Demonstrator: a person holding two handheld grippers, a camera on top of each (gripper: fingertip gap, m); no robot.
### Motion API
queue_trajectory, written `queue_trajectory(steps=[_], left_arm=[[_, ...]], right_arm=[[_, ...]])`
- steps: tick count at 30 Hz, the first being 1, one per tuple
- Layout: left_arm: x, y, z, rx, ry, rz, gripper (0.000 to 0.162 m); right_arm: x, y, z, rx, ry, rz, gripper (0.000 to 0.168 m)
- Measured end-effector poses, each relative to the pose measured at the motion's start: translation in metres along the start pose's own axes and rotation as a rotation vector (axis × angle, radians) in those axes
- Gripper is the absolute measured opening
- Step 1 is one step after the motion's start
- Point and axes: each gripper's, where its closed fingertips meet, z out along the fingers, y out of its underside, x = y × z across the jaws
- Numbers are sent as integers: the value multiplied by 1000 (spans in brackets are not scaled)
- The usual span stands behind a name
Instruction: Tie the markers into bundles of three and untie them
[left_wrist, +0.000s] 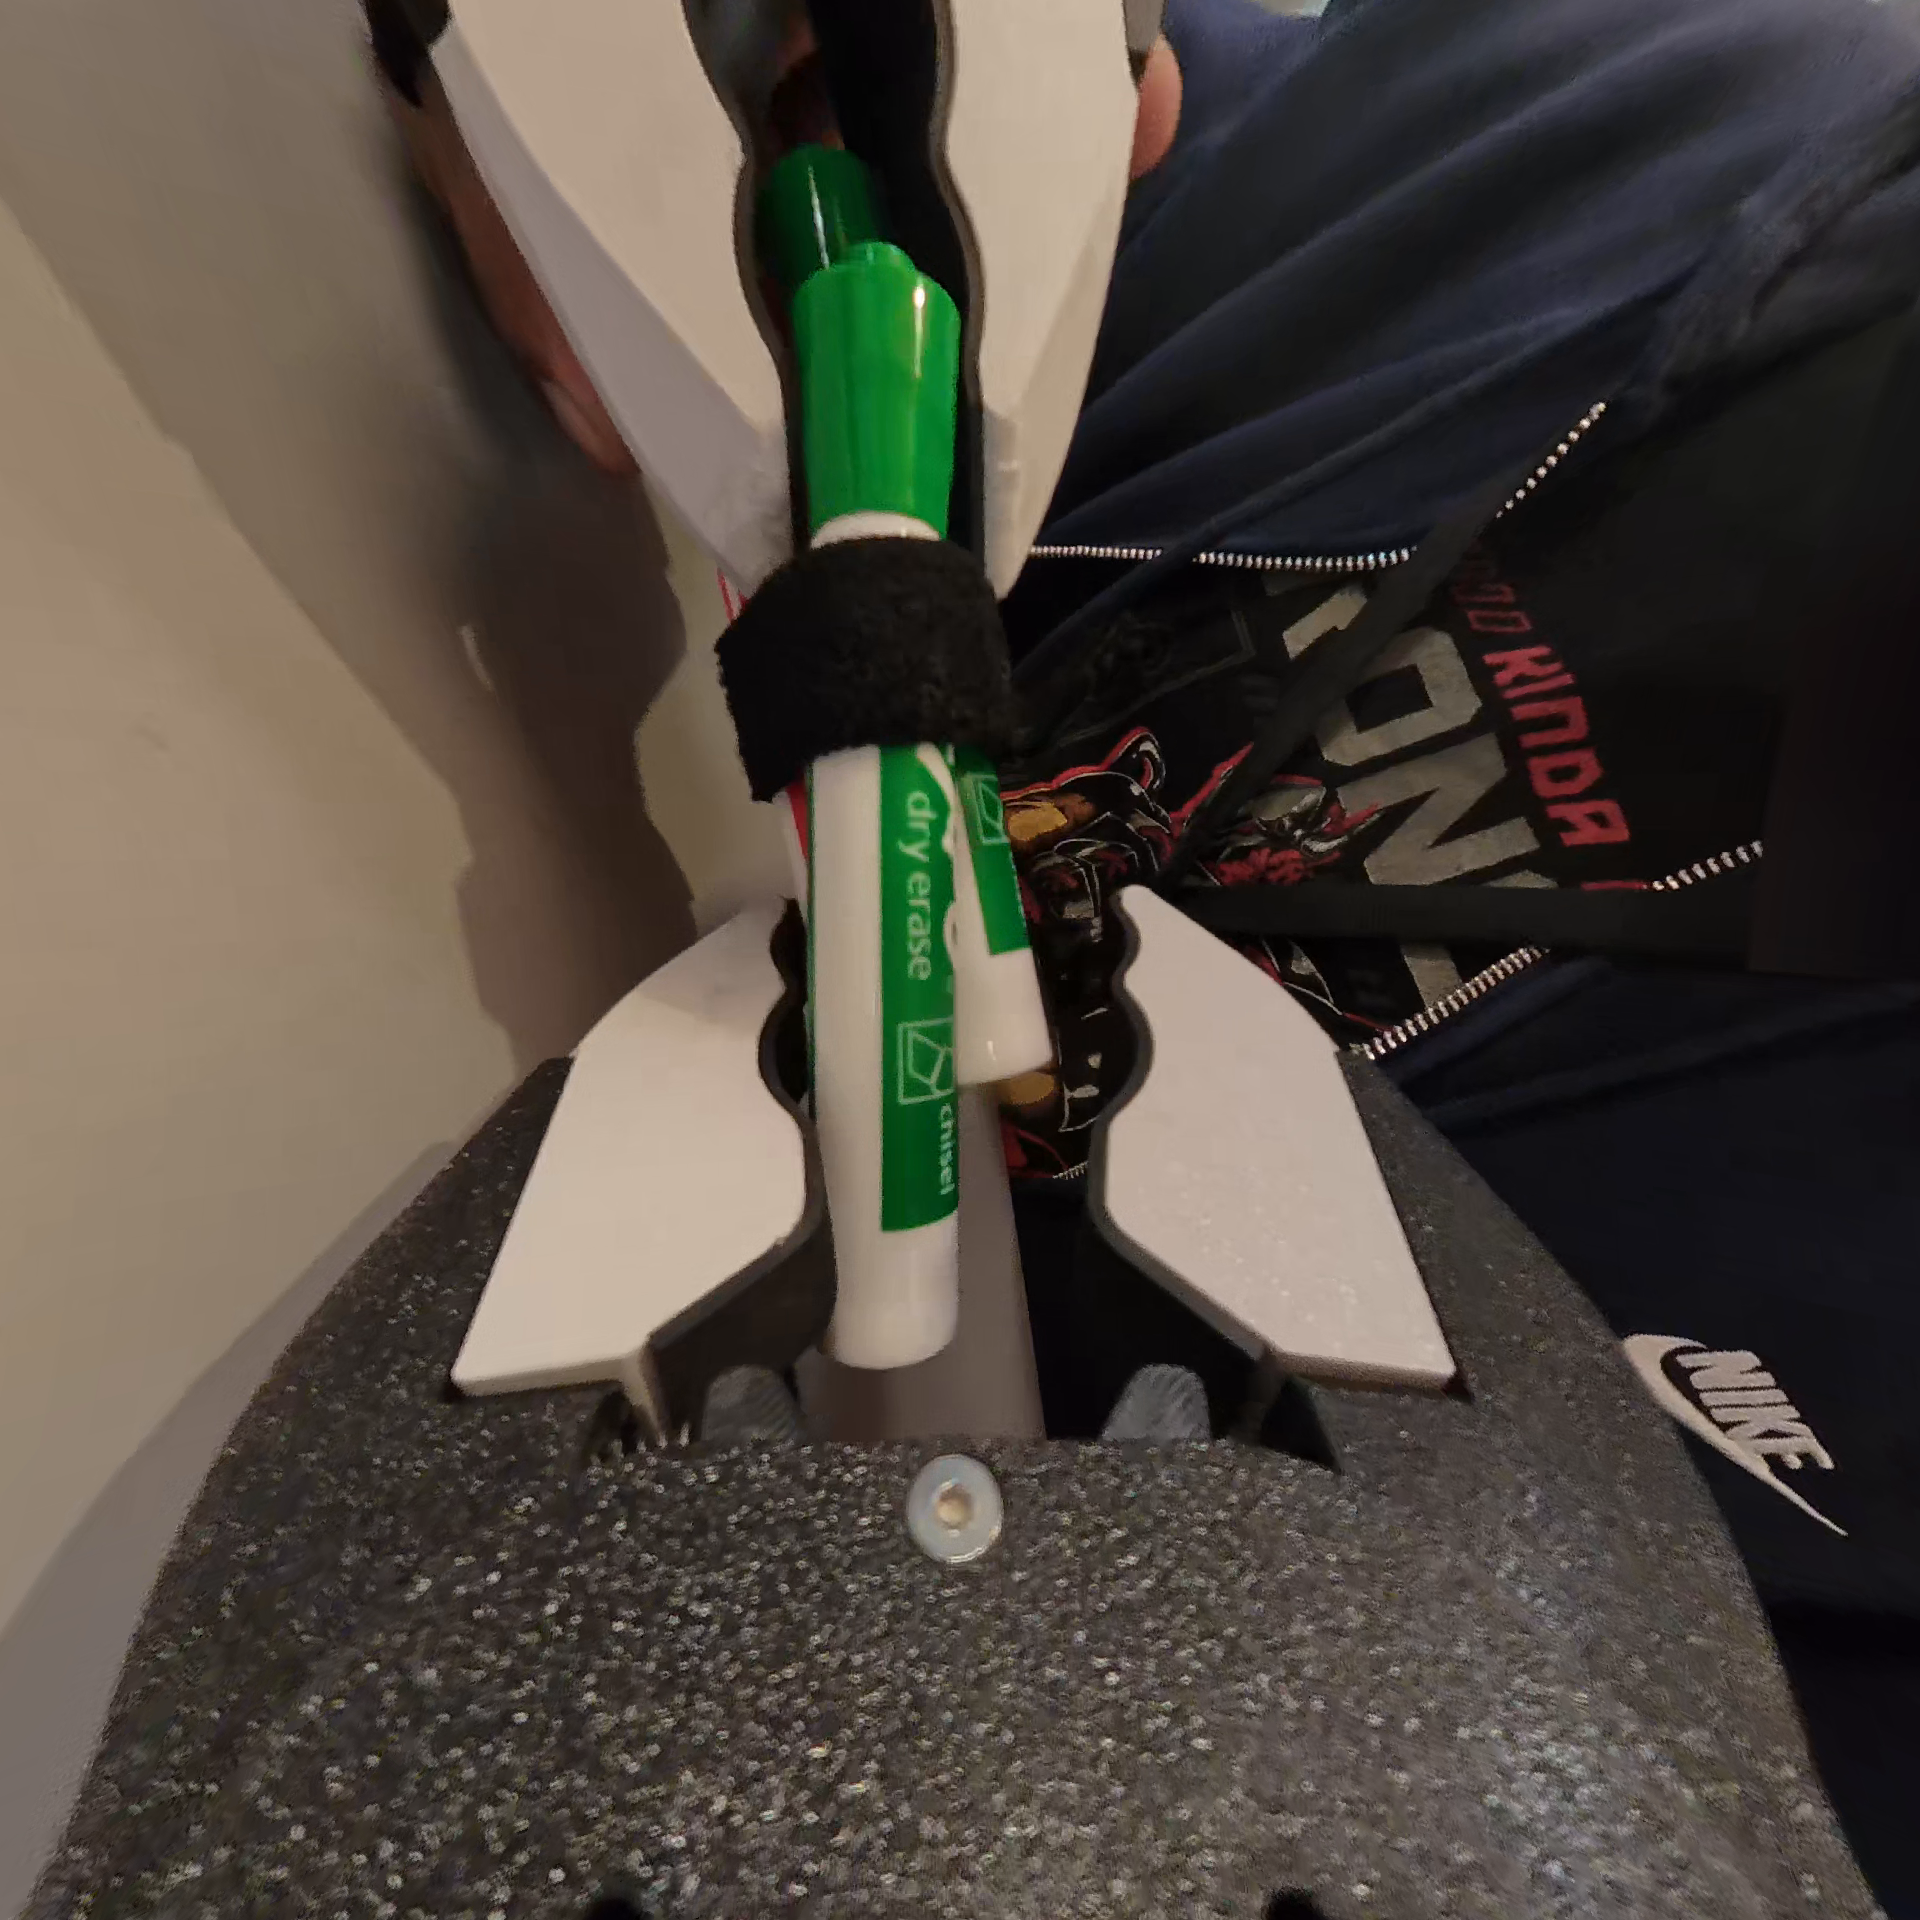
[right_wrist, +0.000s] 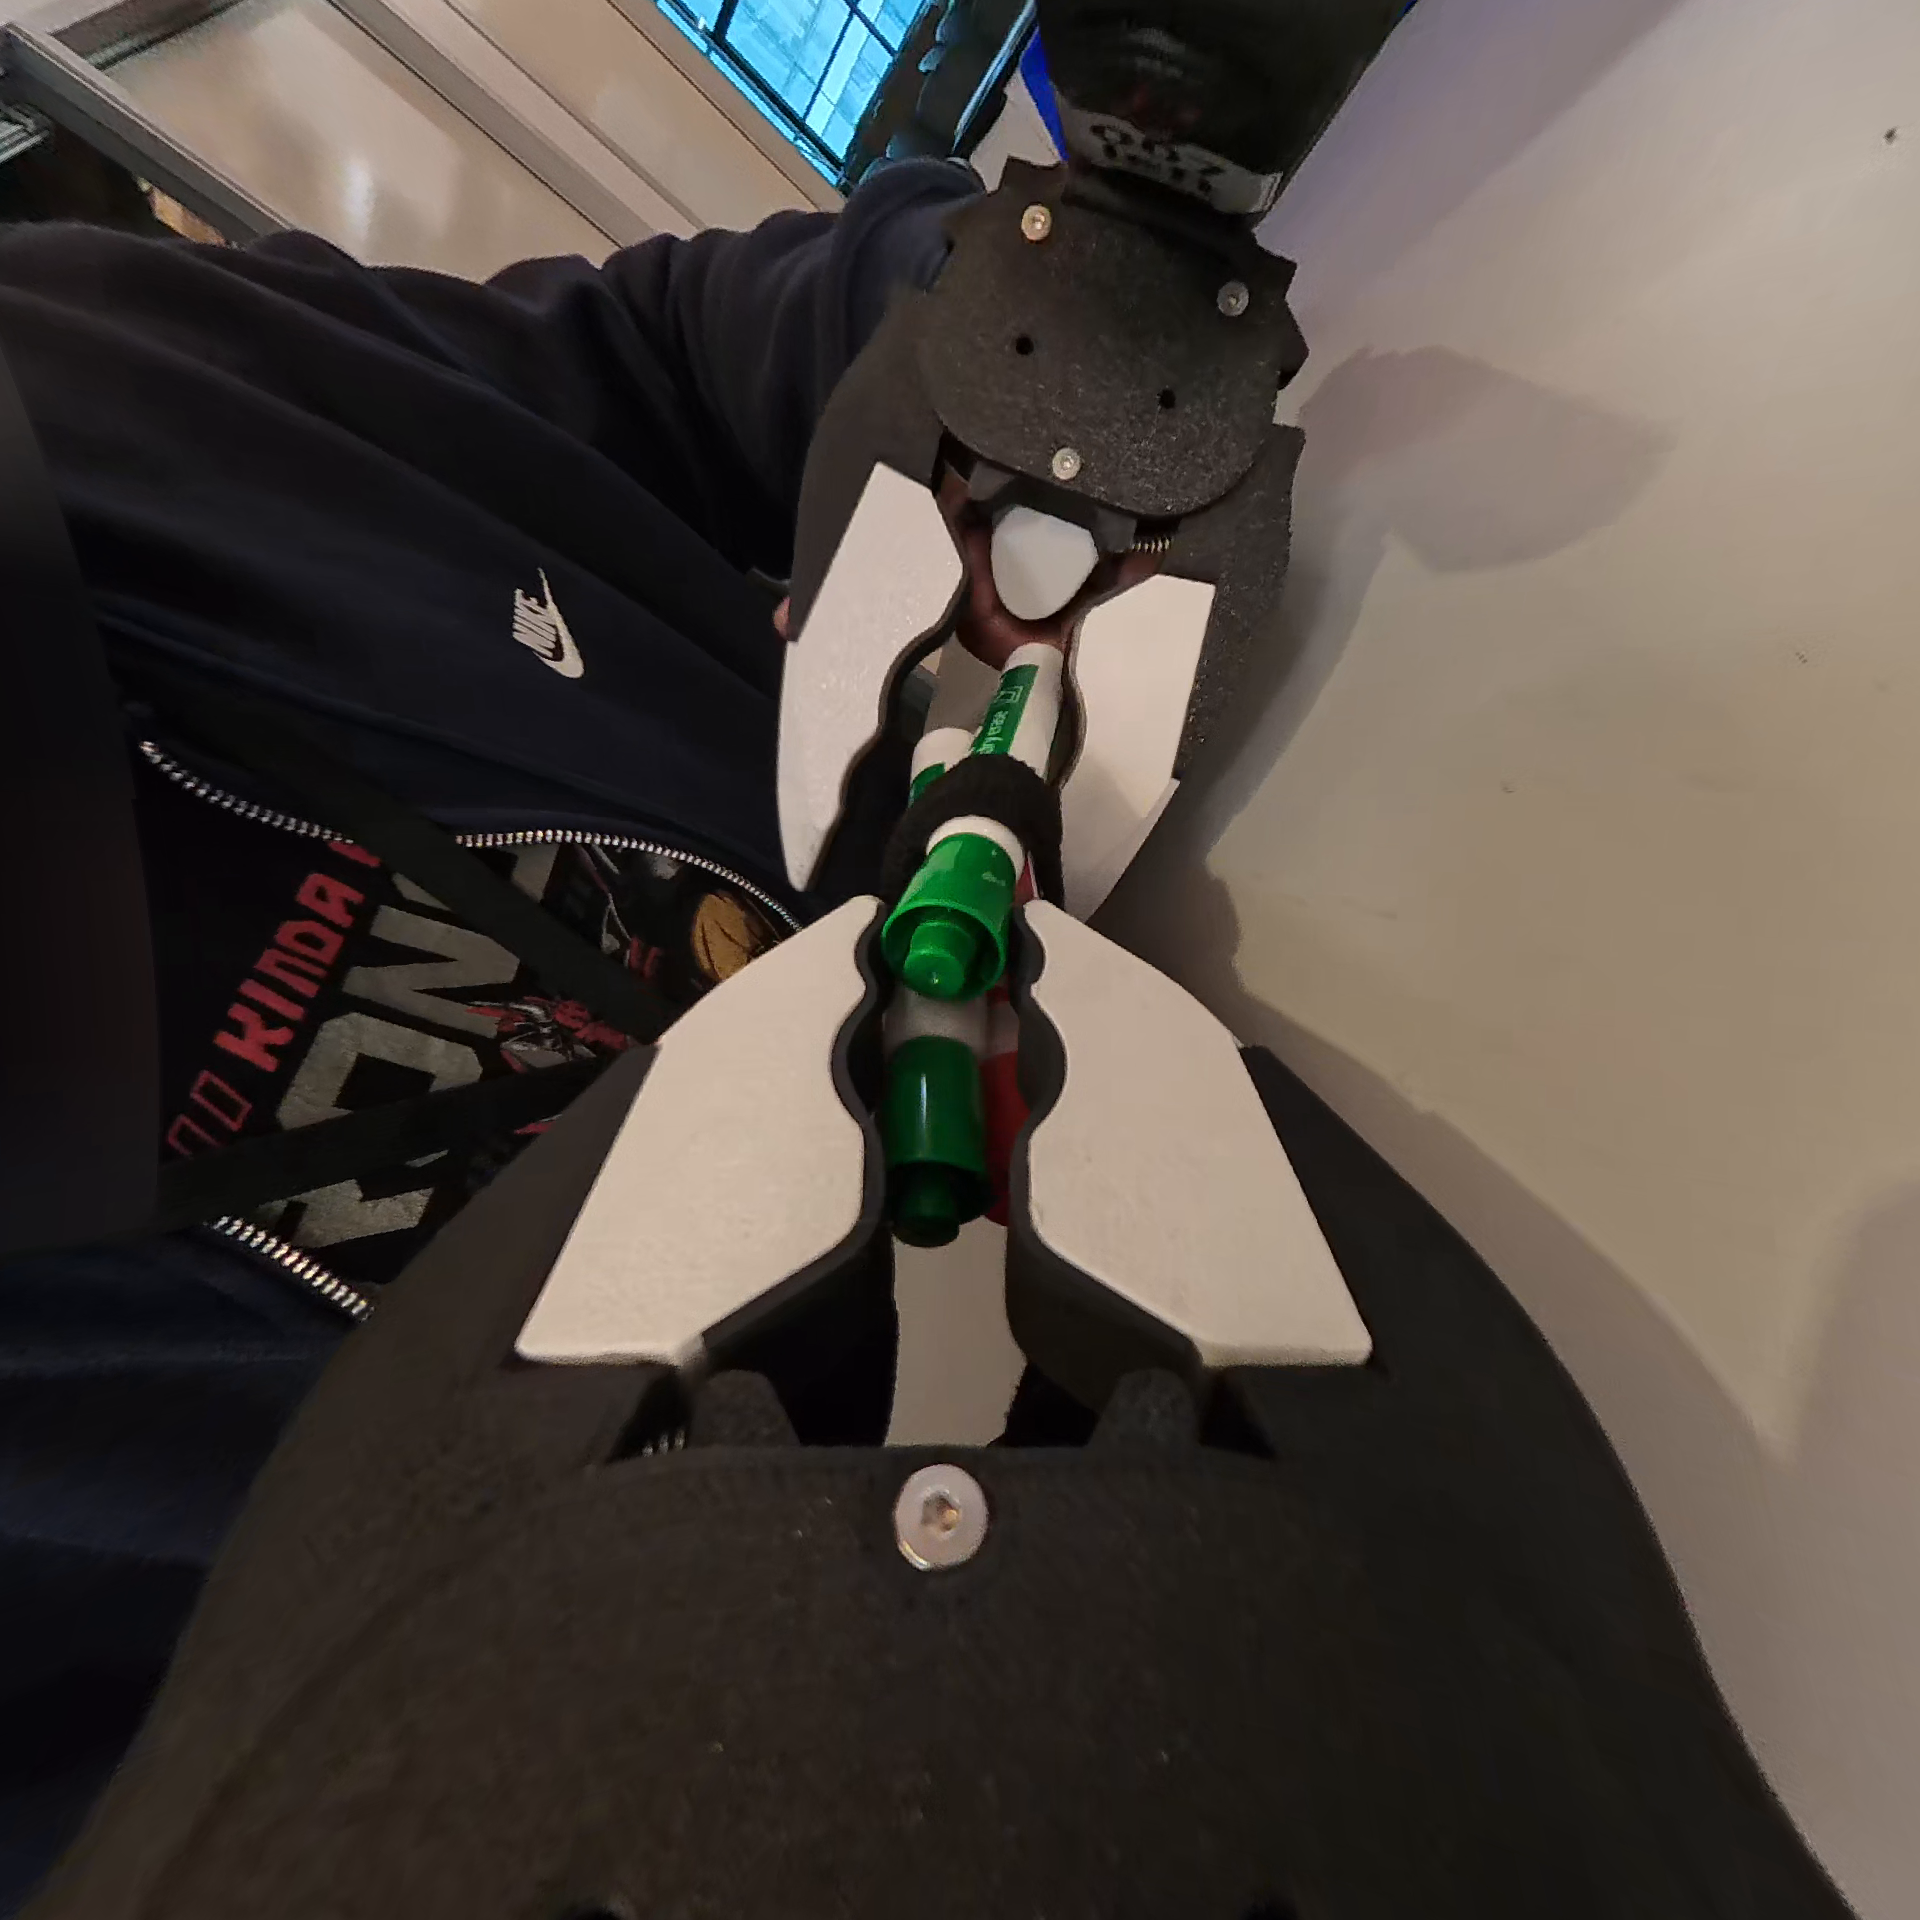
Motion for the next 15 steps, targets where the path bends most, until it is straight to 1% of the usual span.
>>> queue_trajectory(steps=[2,7,9,11,15], left_arm=[[-7,-1,1,0,-47,1,43],[-11,-7,0,38,-64,-26,35],[-15,-7,1,44,-85,-31,25],[-15,-8,1,54,-89,-33,21],[-13,-12,2,94,-76,-45,21]], right_arm=[[1,-1,0,0,10,1,20],[5,-8,-3,37,33,22,23],[8,-10,-4,47,50,26,21],[10,-11,-5,58,64,35,26],[14,-18,-8,98,82,49,28]])
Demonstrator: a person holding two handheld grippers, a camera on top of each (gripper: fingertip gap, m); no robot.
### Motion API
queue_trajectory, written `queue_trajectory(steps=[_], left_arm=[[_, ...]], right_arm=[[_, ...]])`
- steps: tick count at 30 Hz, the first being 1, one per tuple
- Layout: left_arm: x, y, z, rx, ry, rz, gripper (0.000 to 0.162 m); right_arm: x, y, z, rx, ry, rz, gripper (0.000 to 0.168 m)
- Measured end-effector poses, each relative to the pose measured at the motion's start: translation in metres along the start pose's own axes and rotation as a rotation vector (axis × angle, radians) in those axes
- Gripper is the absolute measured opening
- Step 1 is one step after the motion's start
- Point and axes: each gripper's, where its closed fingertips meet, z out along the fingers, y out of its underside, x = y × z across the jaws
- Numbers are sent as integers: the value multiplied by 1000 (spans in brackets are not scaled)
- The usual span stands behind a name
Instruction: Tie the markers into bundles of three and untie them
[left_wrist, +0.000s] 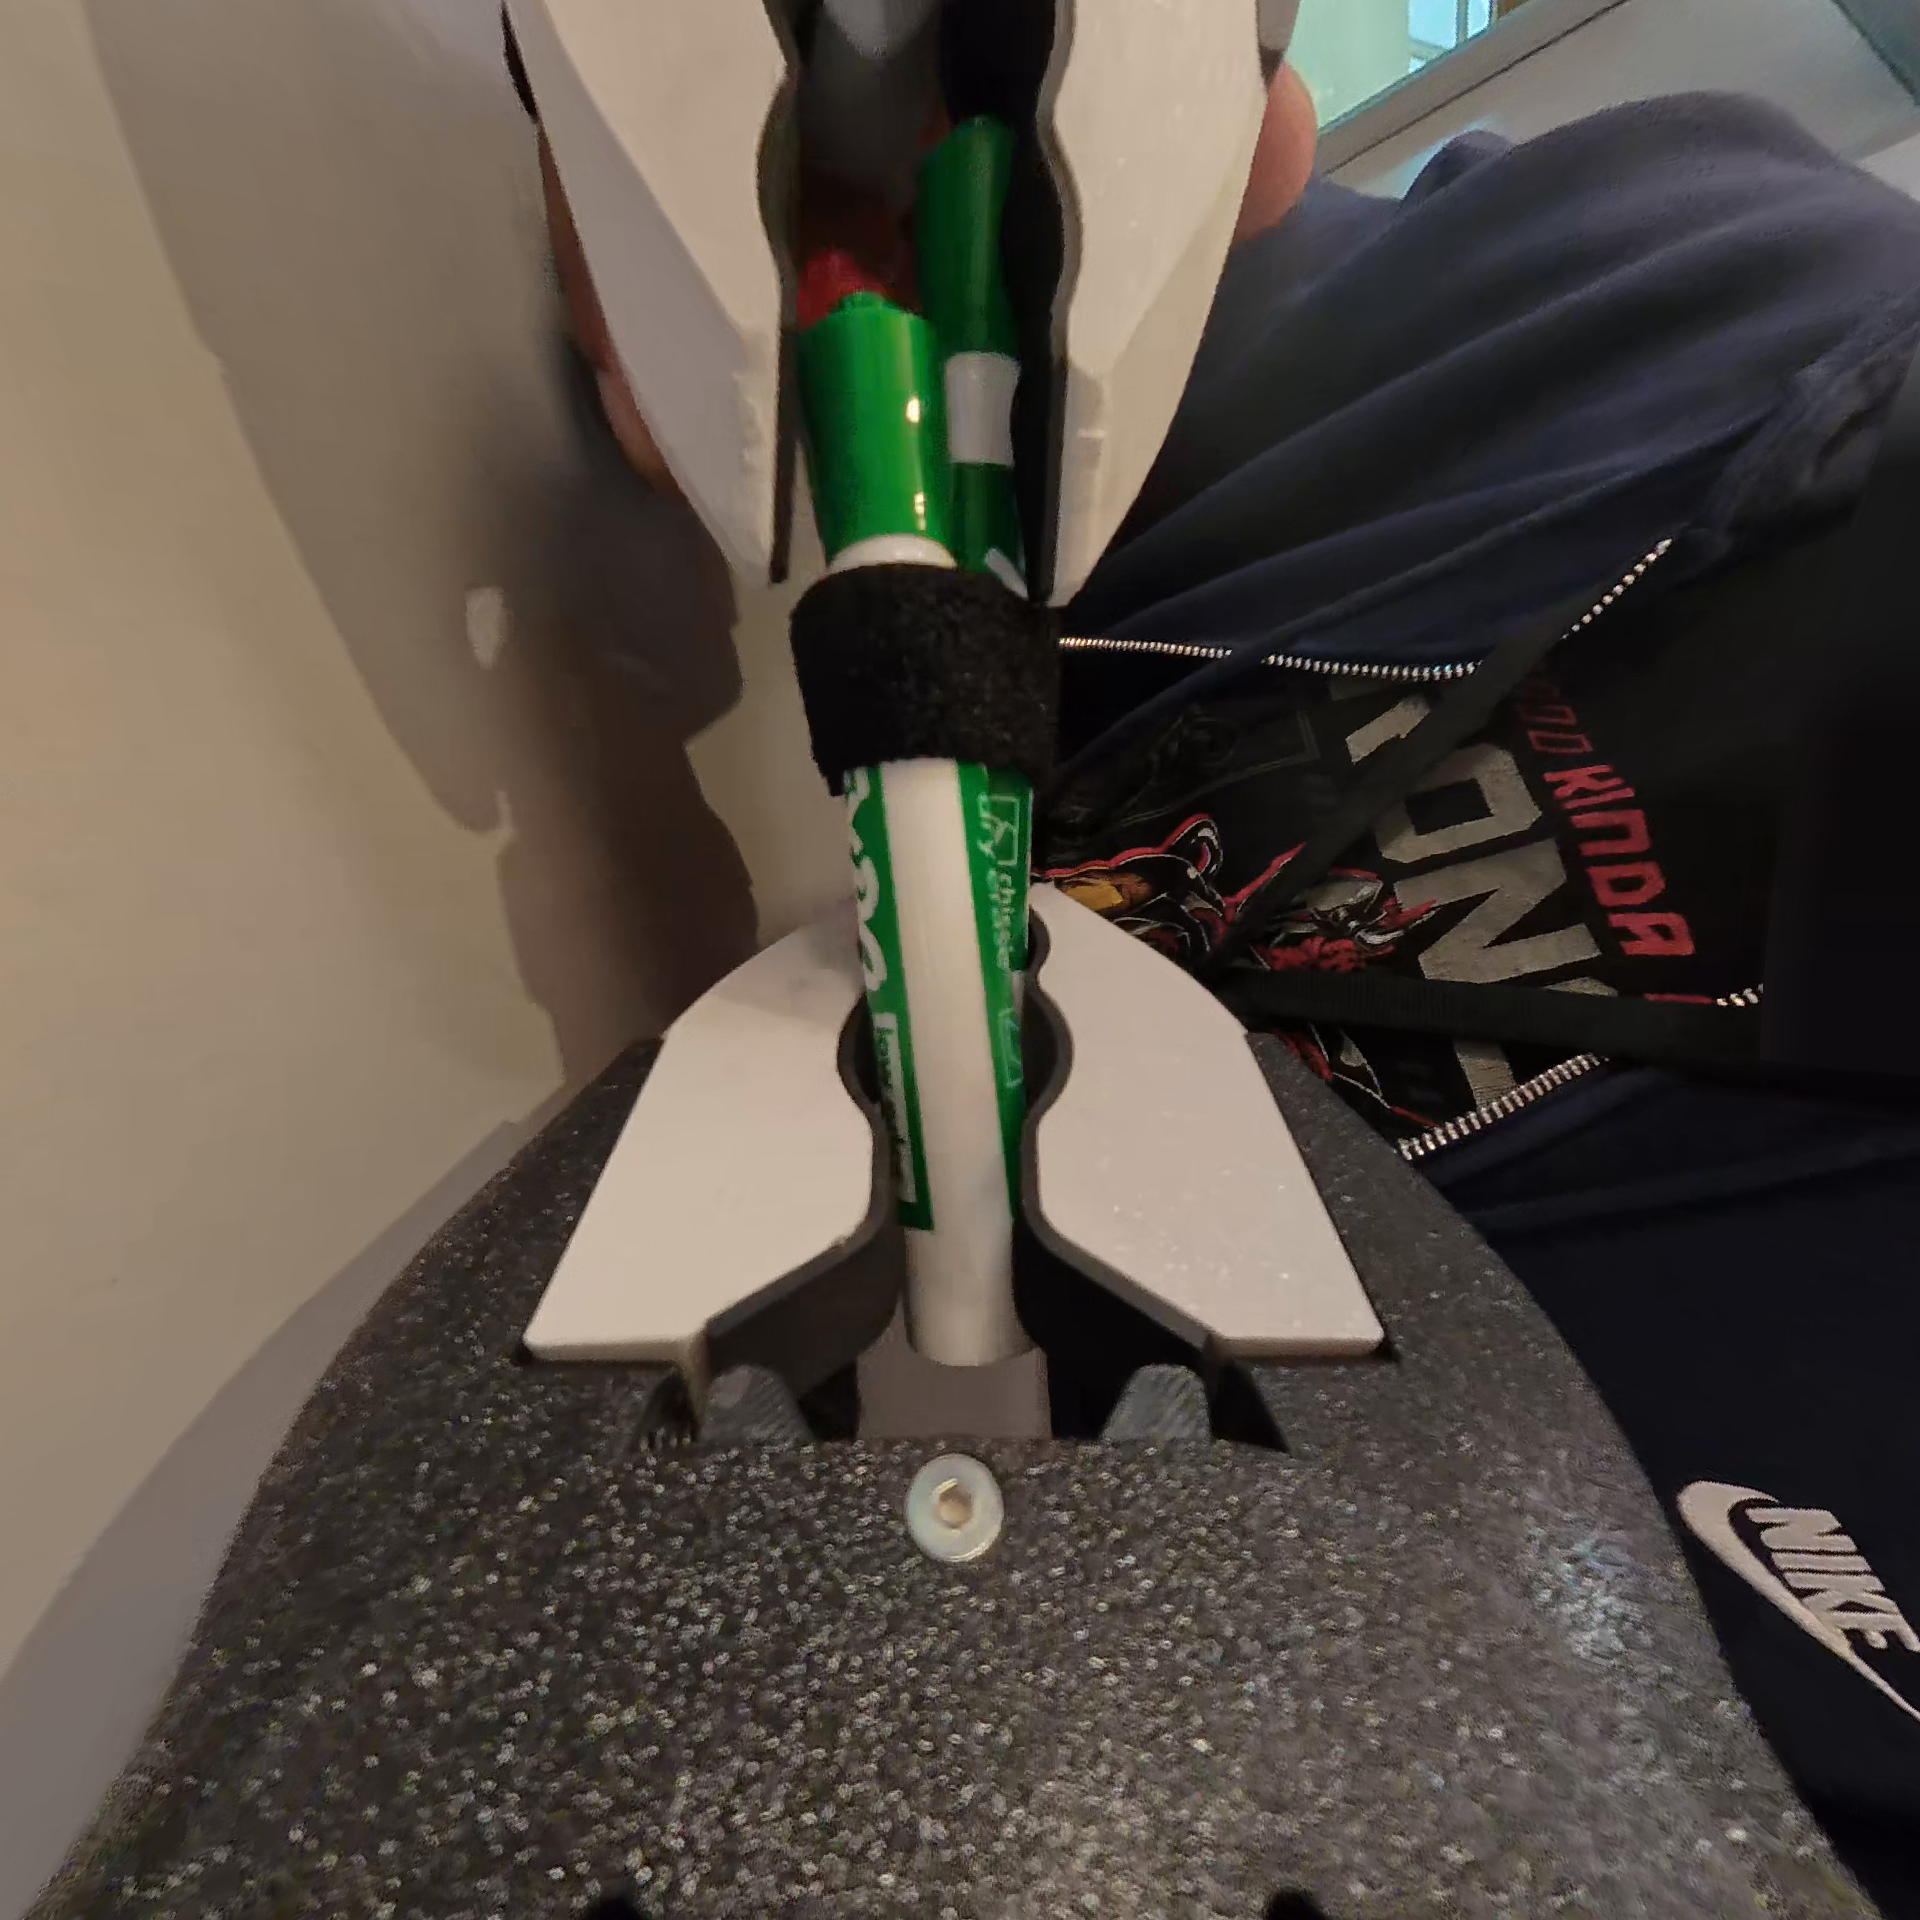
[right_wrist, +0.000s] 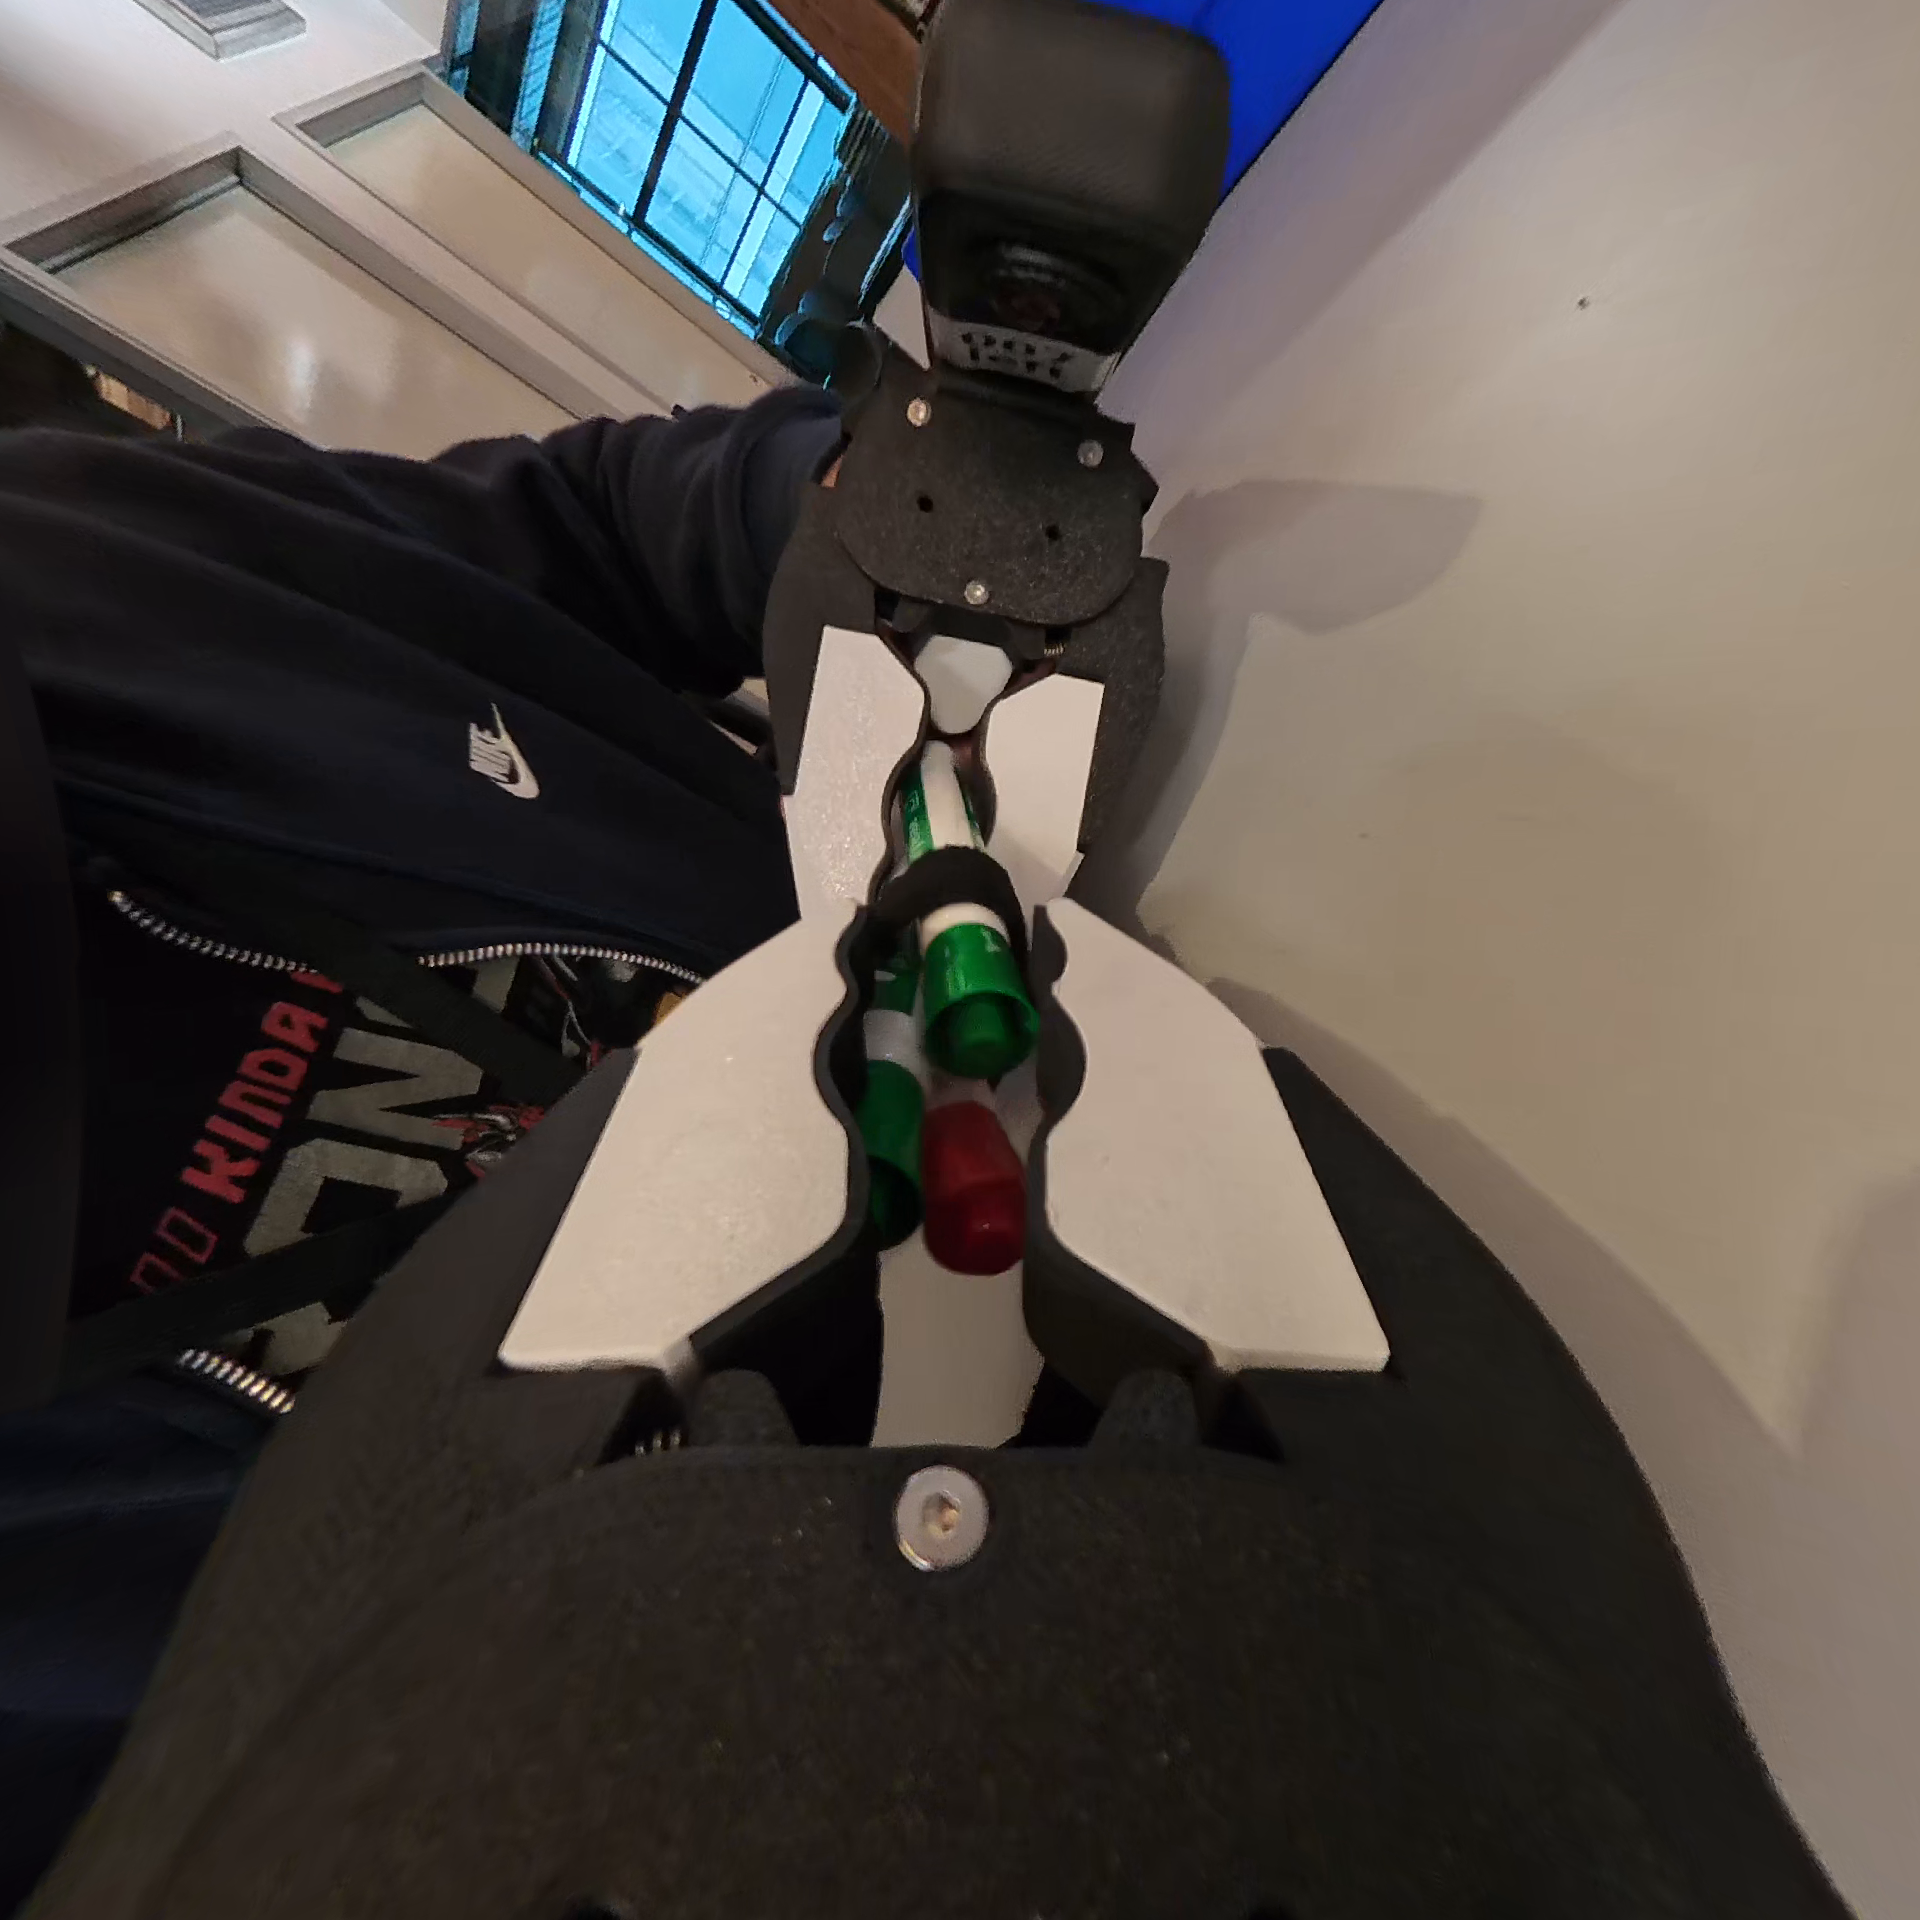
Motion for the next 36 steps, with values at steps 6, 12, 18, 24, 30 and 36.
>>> queue_trajectory(steps=[6,12,18,24,30,36], left_arm=[[6,-12,-3,110,17,18,21],[11,-37,-15,326,10,55,20],[14,-49,-8,383,-15,118,20],[9,-56,1,397,-73,128,21],[8,-59,2,415,-78,130,21],[9,-60,5,400,-65,129,21]], right_arm=[[0,-23,-19,141,6,17,52],[-6,-35,-38,345,-15,39,70],[-15,-36,-20,392,-75,63,71],[-12,-45,-17,476,-62,82,34],[-10,-48,-18,507,-39,82,26],[-10,-49,-17,494,-5,47,20]])
